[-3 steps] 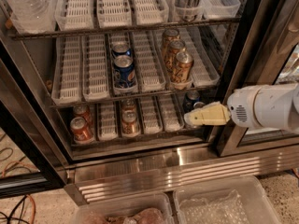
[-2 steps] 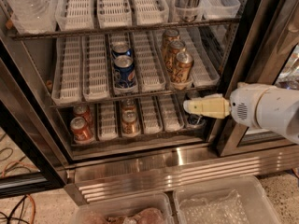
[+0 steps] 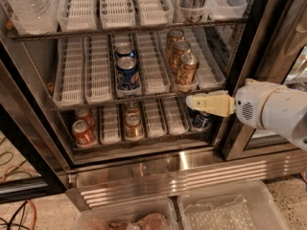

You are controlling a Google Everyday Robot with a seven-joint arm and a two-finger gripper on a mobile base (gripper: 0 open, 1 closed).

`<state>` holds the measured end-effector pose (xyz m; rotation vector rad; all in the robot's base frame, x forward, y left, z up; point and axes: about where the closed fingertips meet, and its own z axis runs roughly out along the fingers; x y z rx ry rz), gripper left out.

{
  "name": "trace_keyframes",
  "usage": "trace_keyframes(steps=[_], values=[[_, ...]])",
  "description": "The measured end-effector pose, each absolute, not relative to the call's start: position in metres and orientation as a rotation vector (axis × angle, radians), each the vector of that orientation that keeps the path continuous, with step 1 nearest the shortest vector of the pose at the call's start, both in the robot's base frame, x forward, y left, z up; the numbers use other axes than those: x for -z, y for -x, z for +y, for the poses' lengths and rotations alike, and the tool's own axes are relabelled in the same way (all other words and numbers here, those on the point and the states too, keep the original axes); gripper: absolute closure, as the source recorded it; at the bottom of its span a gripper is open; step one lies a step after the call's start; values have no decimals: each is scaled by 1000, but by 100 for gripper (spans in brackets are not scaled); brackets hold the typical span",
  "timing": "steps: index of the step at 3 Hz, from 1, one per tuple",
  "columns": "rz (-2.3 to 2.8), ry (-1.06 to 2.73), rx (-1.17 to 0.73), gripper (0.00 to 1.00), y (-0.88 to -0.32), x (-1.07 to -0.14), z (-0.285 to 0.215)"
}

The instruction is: Pick orange can from middle shelf of fridge

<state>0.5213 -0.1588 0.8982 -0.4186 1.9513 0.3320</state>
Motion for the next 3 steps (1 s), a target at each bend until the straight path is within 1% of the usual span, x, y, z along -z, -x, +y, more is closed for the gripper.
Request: trace_keyframes(steps=[1,2,3], values=[[1942,408,-367,0,-535,-870,-140],[1886,355,-410,0,-560,-840,-125],[1830,353,-453,0,-592,-806,-98]])
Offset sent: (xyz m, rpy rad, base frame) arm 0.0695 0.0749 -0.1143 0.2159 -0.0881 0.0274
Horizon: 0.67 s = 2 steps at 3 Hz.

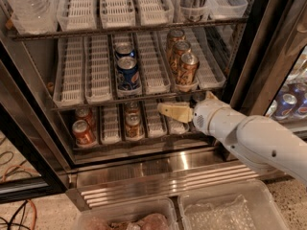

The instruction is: Pick orange can from middle shelf of fridge

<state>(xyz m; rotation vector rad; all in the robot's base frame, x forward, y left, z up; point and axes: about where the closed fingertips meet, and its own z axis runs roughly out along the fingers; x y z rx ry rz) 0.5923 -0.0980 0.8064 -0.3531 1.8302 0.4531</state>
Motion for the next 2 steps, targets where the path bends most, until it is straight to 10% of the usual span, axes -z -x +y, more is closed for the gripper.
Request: trace_keyframes(steps=[2], values=[[1829,323,-476,0,-594,-793,-96]])
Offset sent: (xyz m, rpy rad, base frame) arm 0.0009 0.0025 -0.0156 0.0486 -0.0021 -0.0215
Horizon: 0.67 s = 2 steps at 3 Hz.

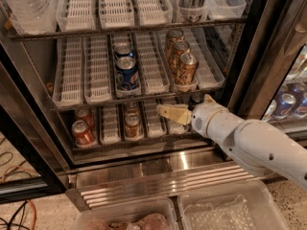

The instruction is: Pick orange can from middle shelf of fridge

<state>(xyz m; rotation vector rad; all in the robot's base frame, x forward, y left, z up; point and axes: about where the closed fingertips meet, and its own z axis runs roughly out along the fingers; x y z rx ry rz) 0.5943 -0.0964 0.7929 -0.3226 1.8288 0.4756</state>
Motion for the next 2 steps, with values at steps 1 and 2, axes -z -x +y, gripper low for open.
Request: trace_keyframes(steps=[1,2], values=[[1781,321,-443,0,-598,-799,-92],[1703,336,-363,0,-607,-810,-85]])
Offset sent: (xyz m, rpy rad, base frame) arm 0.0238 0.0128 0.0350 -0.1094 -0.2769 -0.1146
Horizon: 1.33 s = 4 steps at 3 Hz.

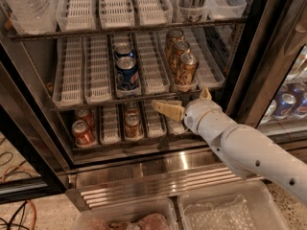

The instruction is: Pick orange can from middle shelf of fridge

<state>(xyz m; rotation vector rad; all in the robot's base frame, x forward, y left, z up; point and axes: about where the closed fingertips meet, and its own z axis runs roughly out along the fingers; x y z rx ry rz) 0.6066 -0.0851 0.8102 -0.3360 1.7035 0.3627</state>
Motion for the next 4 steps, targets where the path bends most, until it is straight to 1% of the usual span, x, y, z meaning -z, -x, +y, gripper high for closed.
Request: trace_keyframes(steps=[2,4], values=[[1606,334,-227,0,-623,-821,-83],[1602,319,-153,0,-640,-809,-92]])
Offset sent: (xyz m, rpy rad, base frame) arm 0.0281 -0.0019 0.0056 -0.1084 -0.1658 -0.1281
